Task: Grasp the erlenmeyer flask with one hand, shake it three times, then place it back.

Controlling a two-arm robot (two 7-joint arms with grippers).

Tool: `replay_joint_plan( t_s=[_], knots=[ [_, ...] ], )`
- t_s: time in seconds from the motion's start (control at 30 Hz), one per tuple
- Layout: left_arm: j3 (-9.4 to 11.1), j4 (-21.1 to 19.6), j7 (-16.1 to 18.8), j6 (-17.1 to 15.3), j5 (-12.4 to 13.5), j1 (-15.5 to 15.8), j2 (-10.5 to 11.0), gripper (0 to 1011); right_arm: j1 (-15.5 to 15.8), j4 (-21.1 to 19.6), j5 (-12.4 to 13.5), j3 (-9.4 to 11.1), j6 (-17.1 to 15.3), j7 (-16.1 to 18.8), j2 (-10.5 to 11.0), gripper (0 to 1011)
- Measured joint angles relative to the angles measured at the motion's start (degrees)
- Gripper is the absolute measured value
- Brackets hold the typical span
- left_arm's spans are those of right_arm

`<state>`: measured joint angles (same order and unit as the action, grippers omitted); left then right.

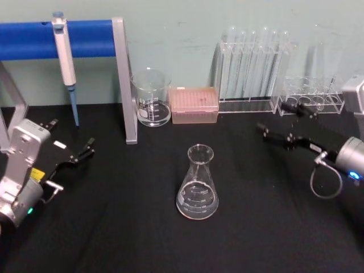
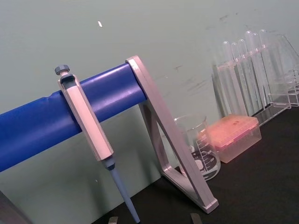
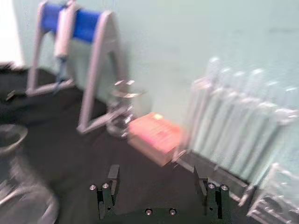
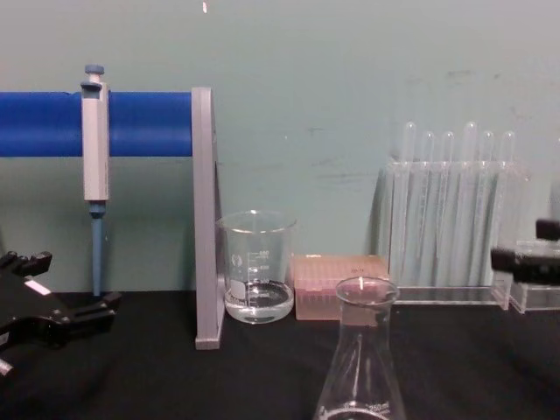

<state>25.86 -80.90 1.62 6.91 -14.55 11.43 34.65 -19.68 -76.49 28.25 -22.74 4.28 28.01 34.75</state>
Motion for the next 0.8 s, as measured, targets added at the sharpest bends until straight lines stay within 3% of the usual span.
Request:
replay_joint_plan(
  t_s=[0.07, 0.17, 0.4, 0.6, 0.8],
  knots=[
    [0.00, 0.00, 0.00, 0.00, 0.00, 0.00, 0.00, 1001, 0.01, 0.22, -0.07, 0.33, 0.29, -0.92, -0.63, 1000],
    [0.00, 0.00, 0.00, 0.00, 0.00, 0.00, 0.00, 1001, 0.02, 1.05, -0.74, 1.26, 1.44, -4.34, -3.21, 1000],
    [0.00, 0.00, 0.00, 0.00, 0.00, 0.00, 0.00, 1001, 0.85, 1.63, -5.00, 1.83, 2.33, -12.84, -8.02, 1000],
    [0.00, 0.00, 0.00, 0.00, 0.00, 0.00, 0.00, 1001, 2.20, 2.38, -7.31, 1.80, 2.63, -16.37, -10.79, 1000],
    [0.00, 0.00, 0.00, 0.00, 0.00, 0.00, 0.00, 1001, 3.49, 4.66, -8.04, 2.20, 4.11, -18.00, -13.54, 1000]
  ],
)
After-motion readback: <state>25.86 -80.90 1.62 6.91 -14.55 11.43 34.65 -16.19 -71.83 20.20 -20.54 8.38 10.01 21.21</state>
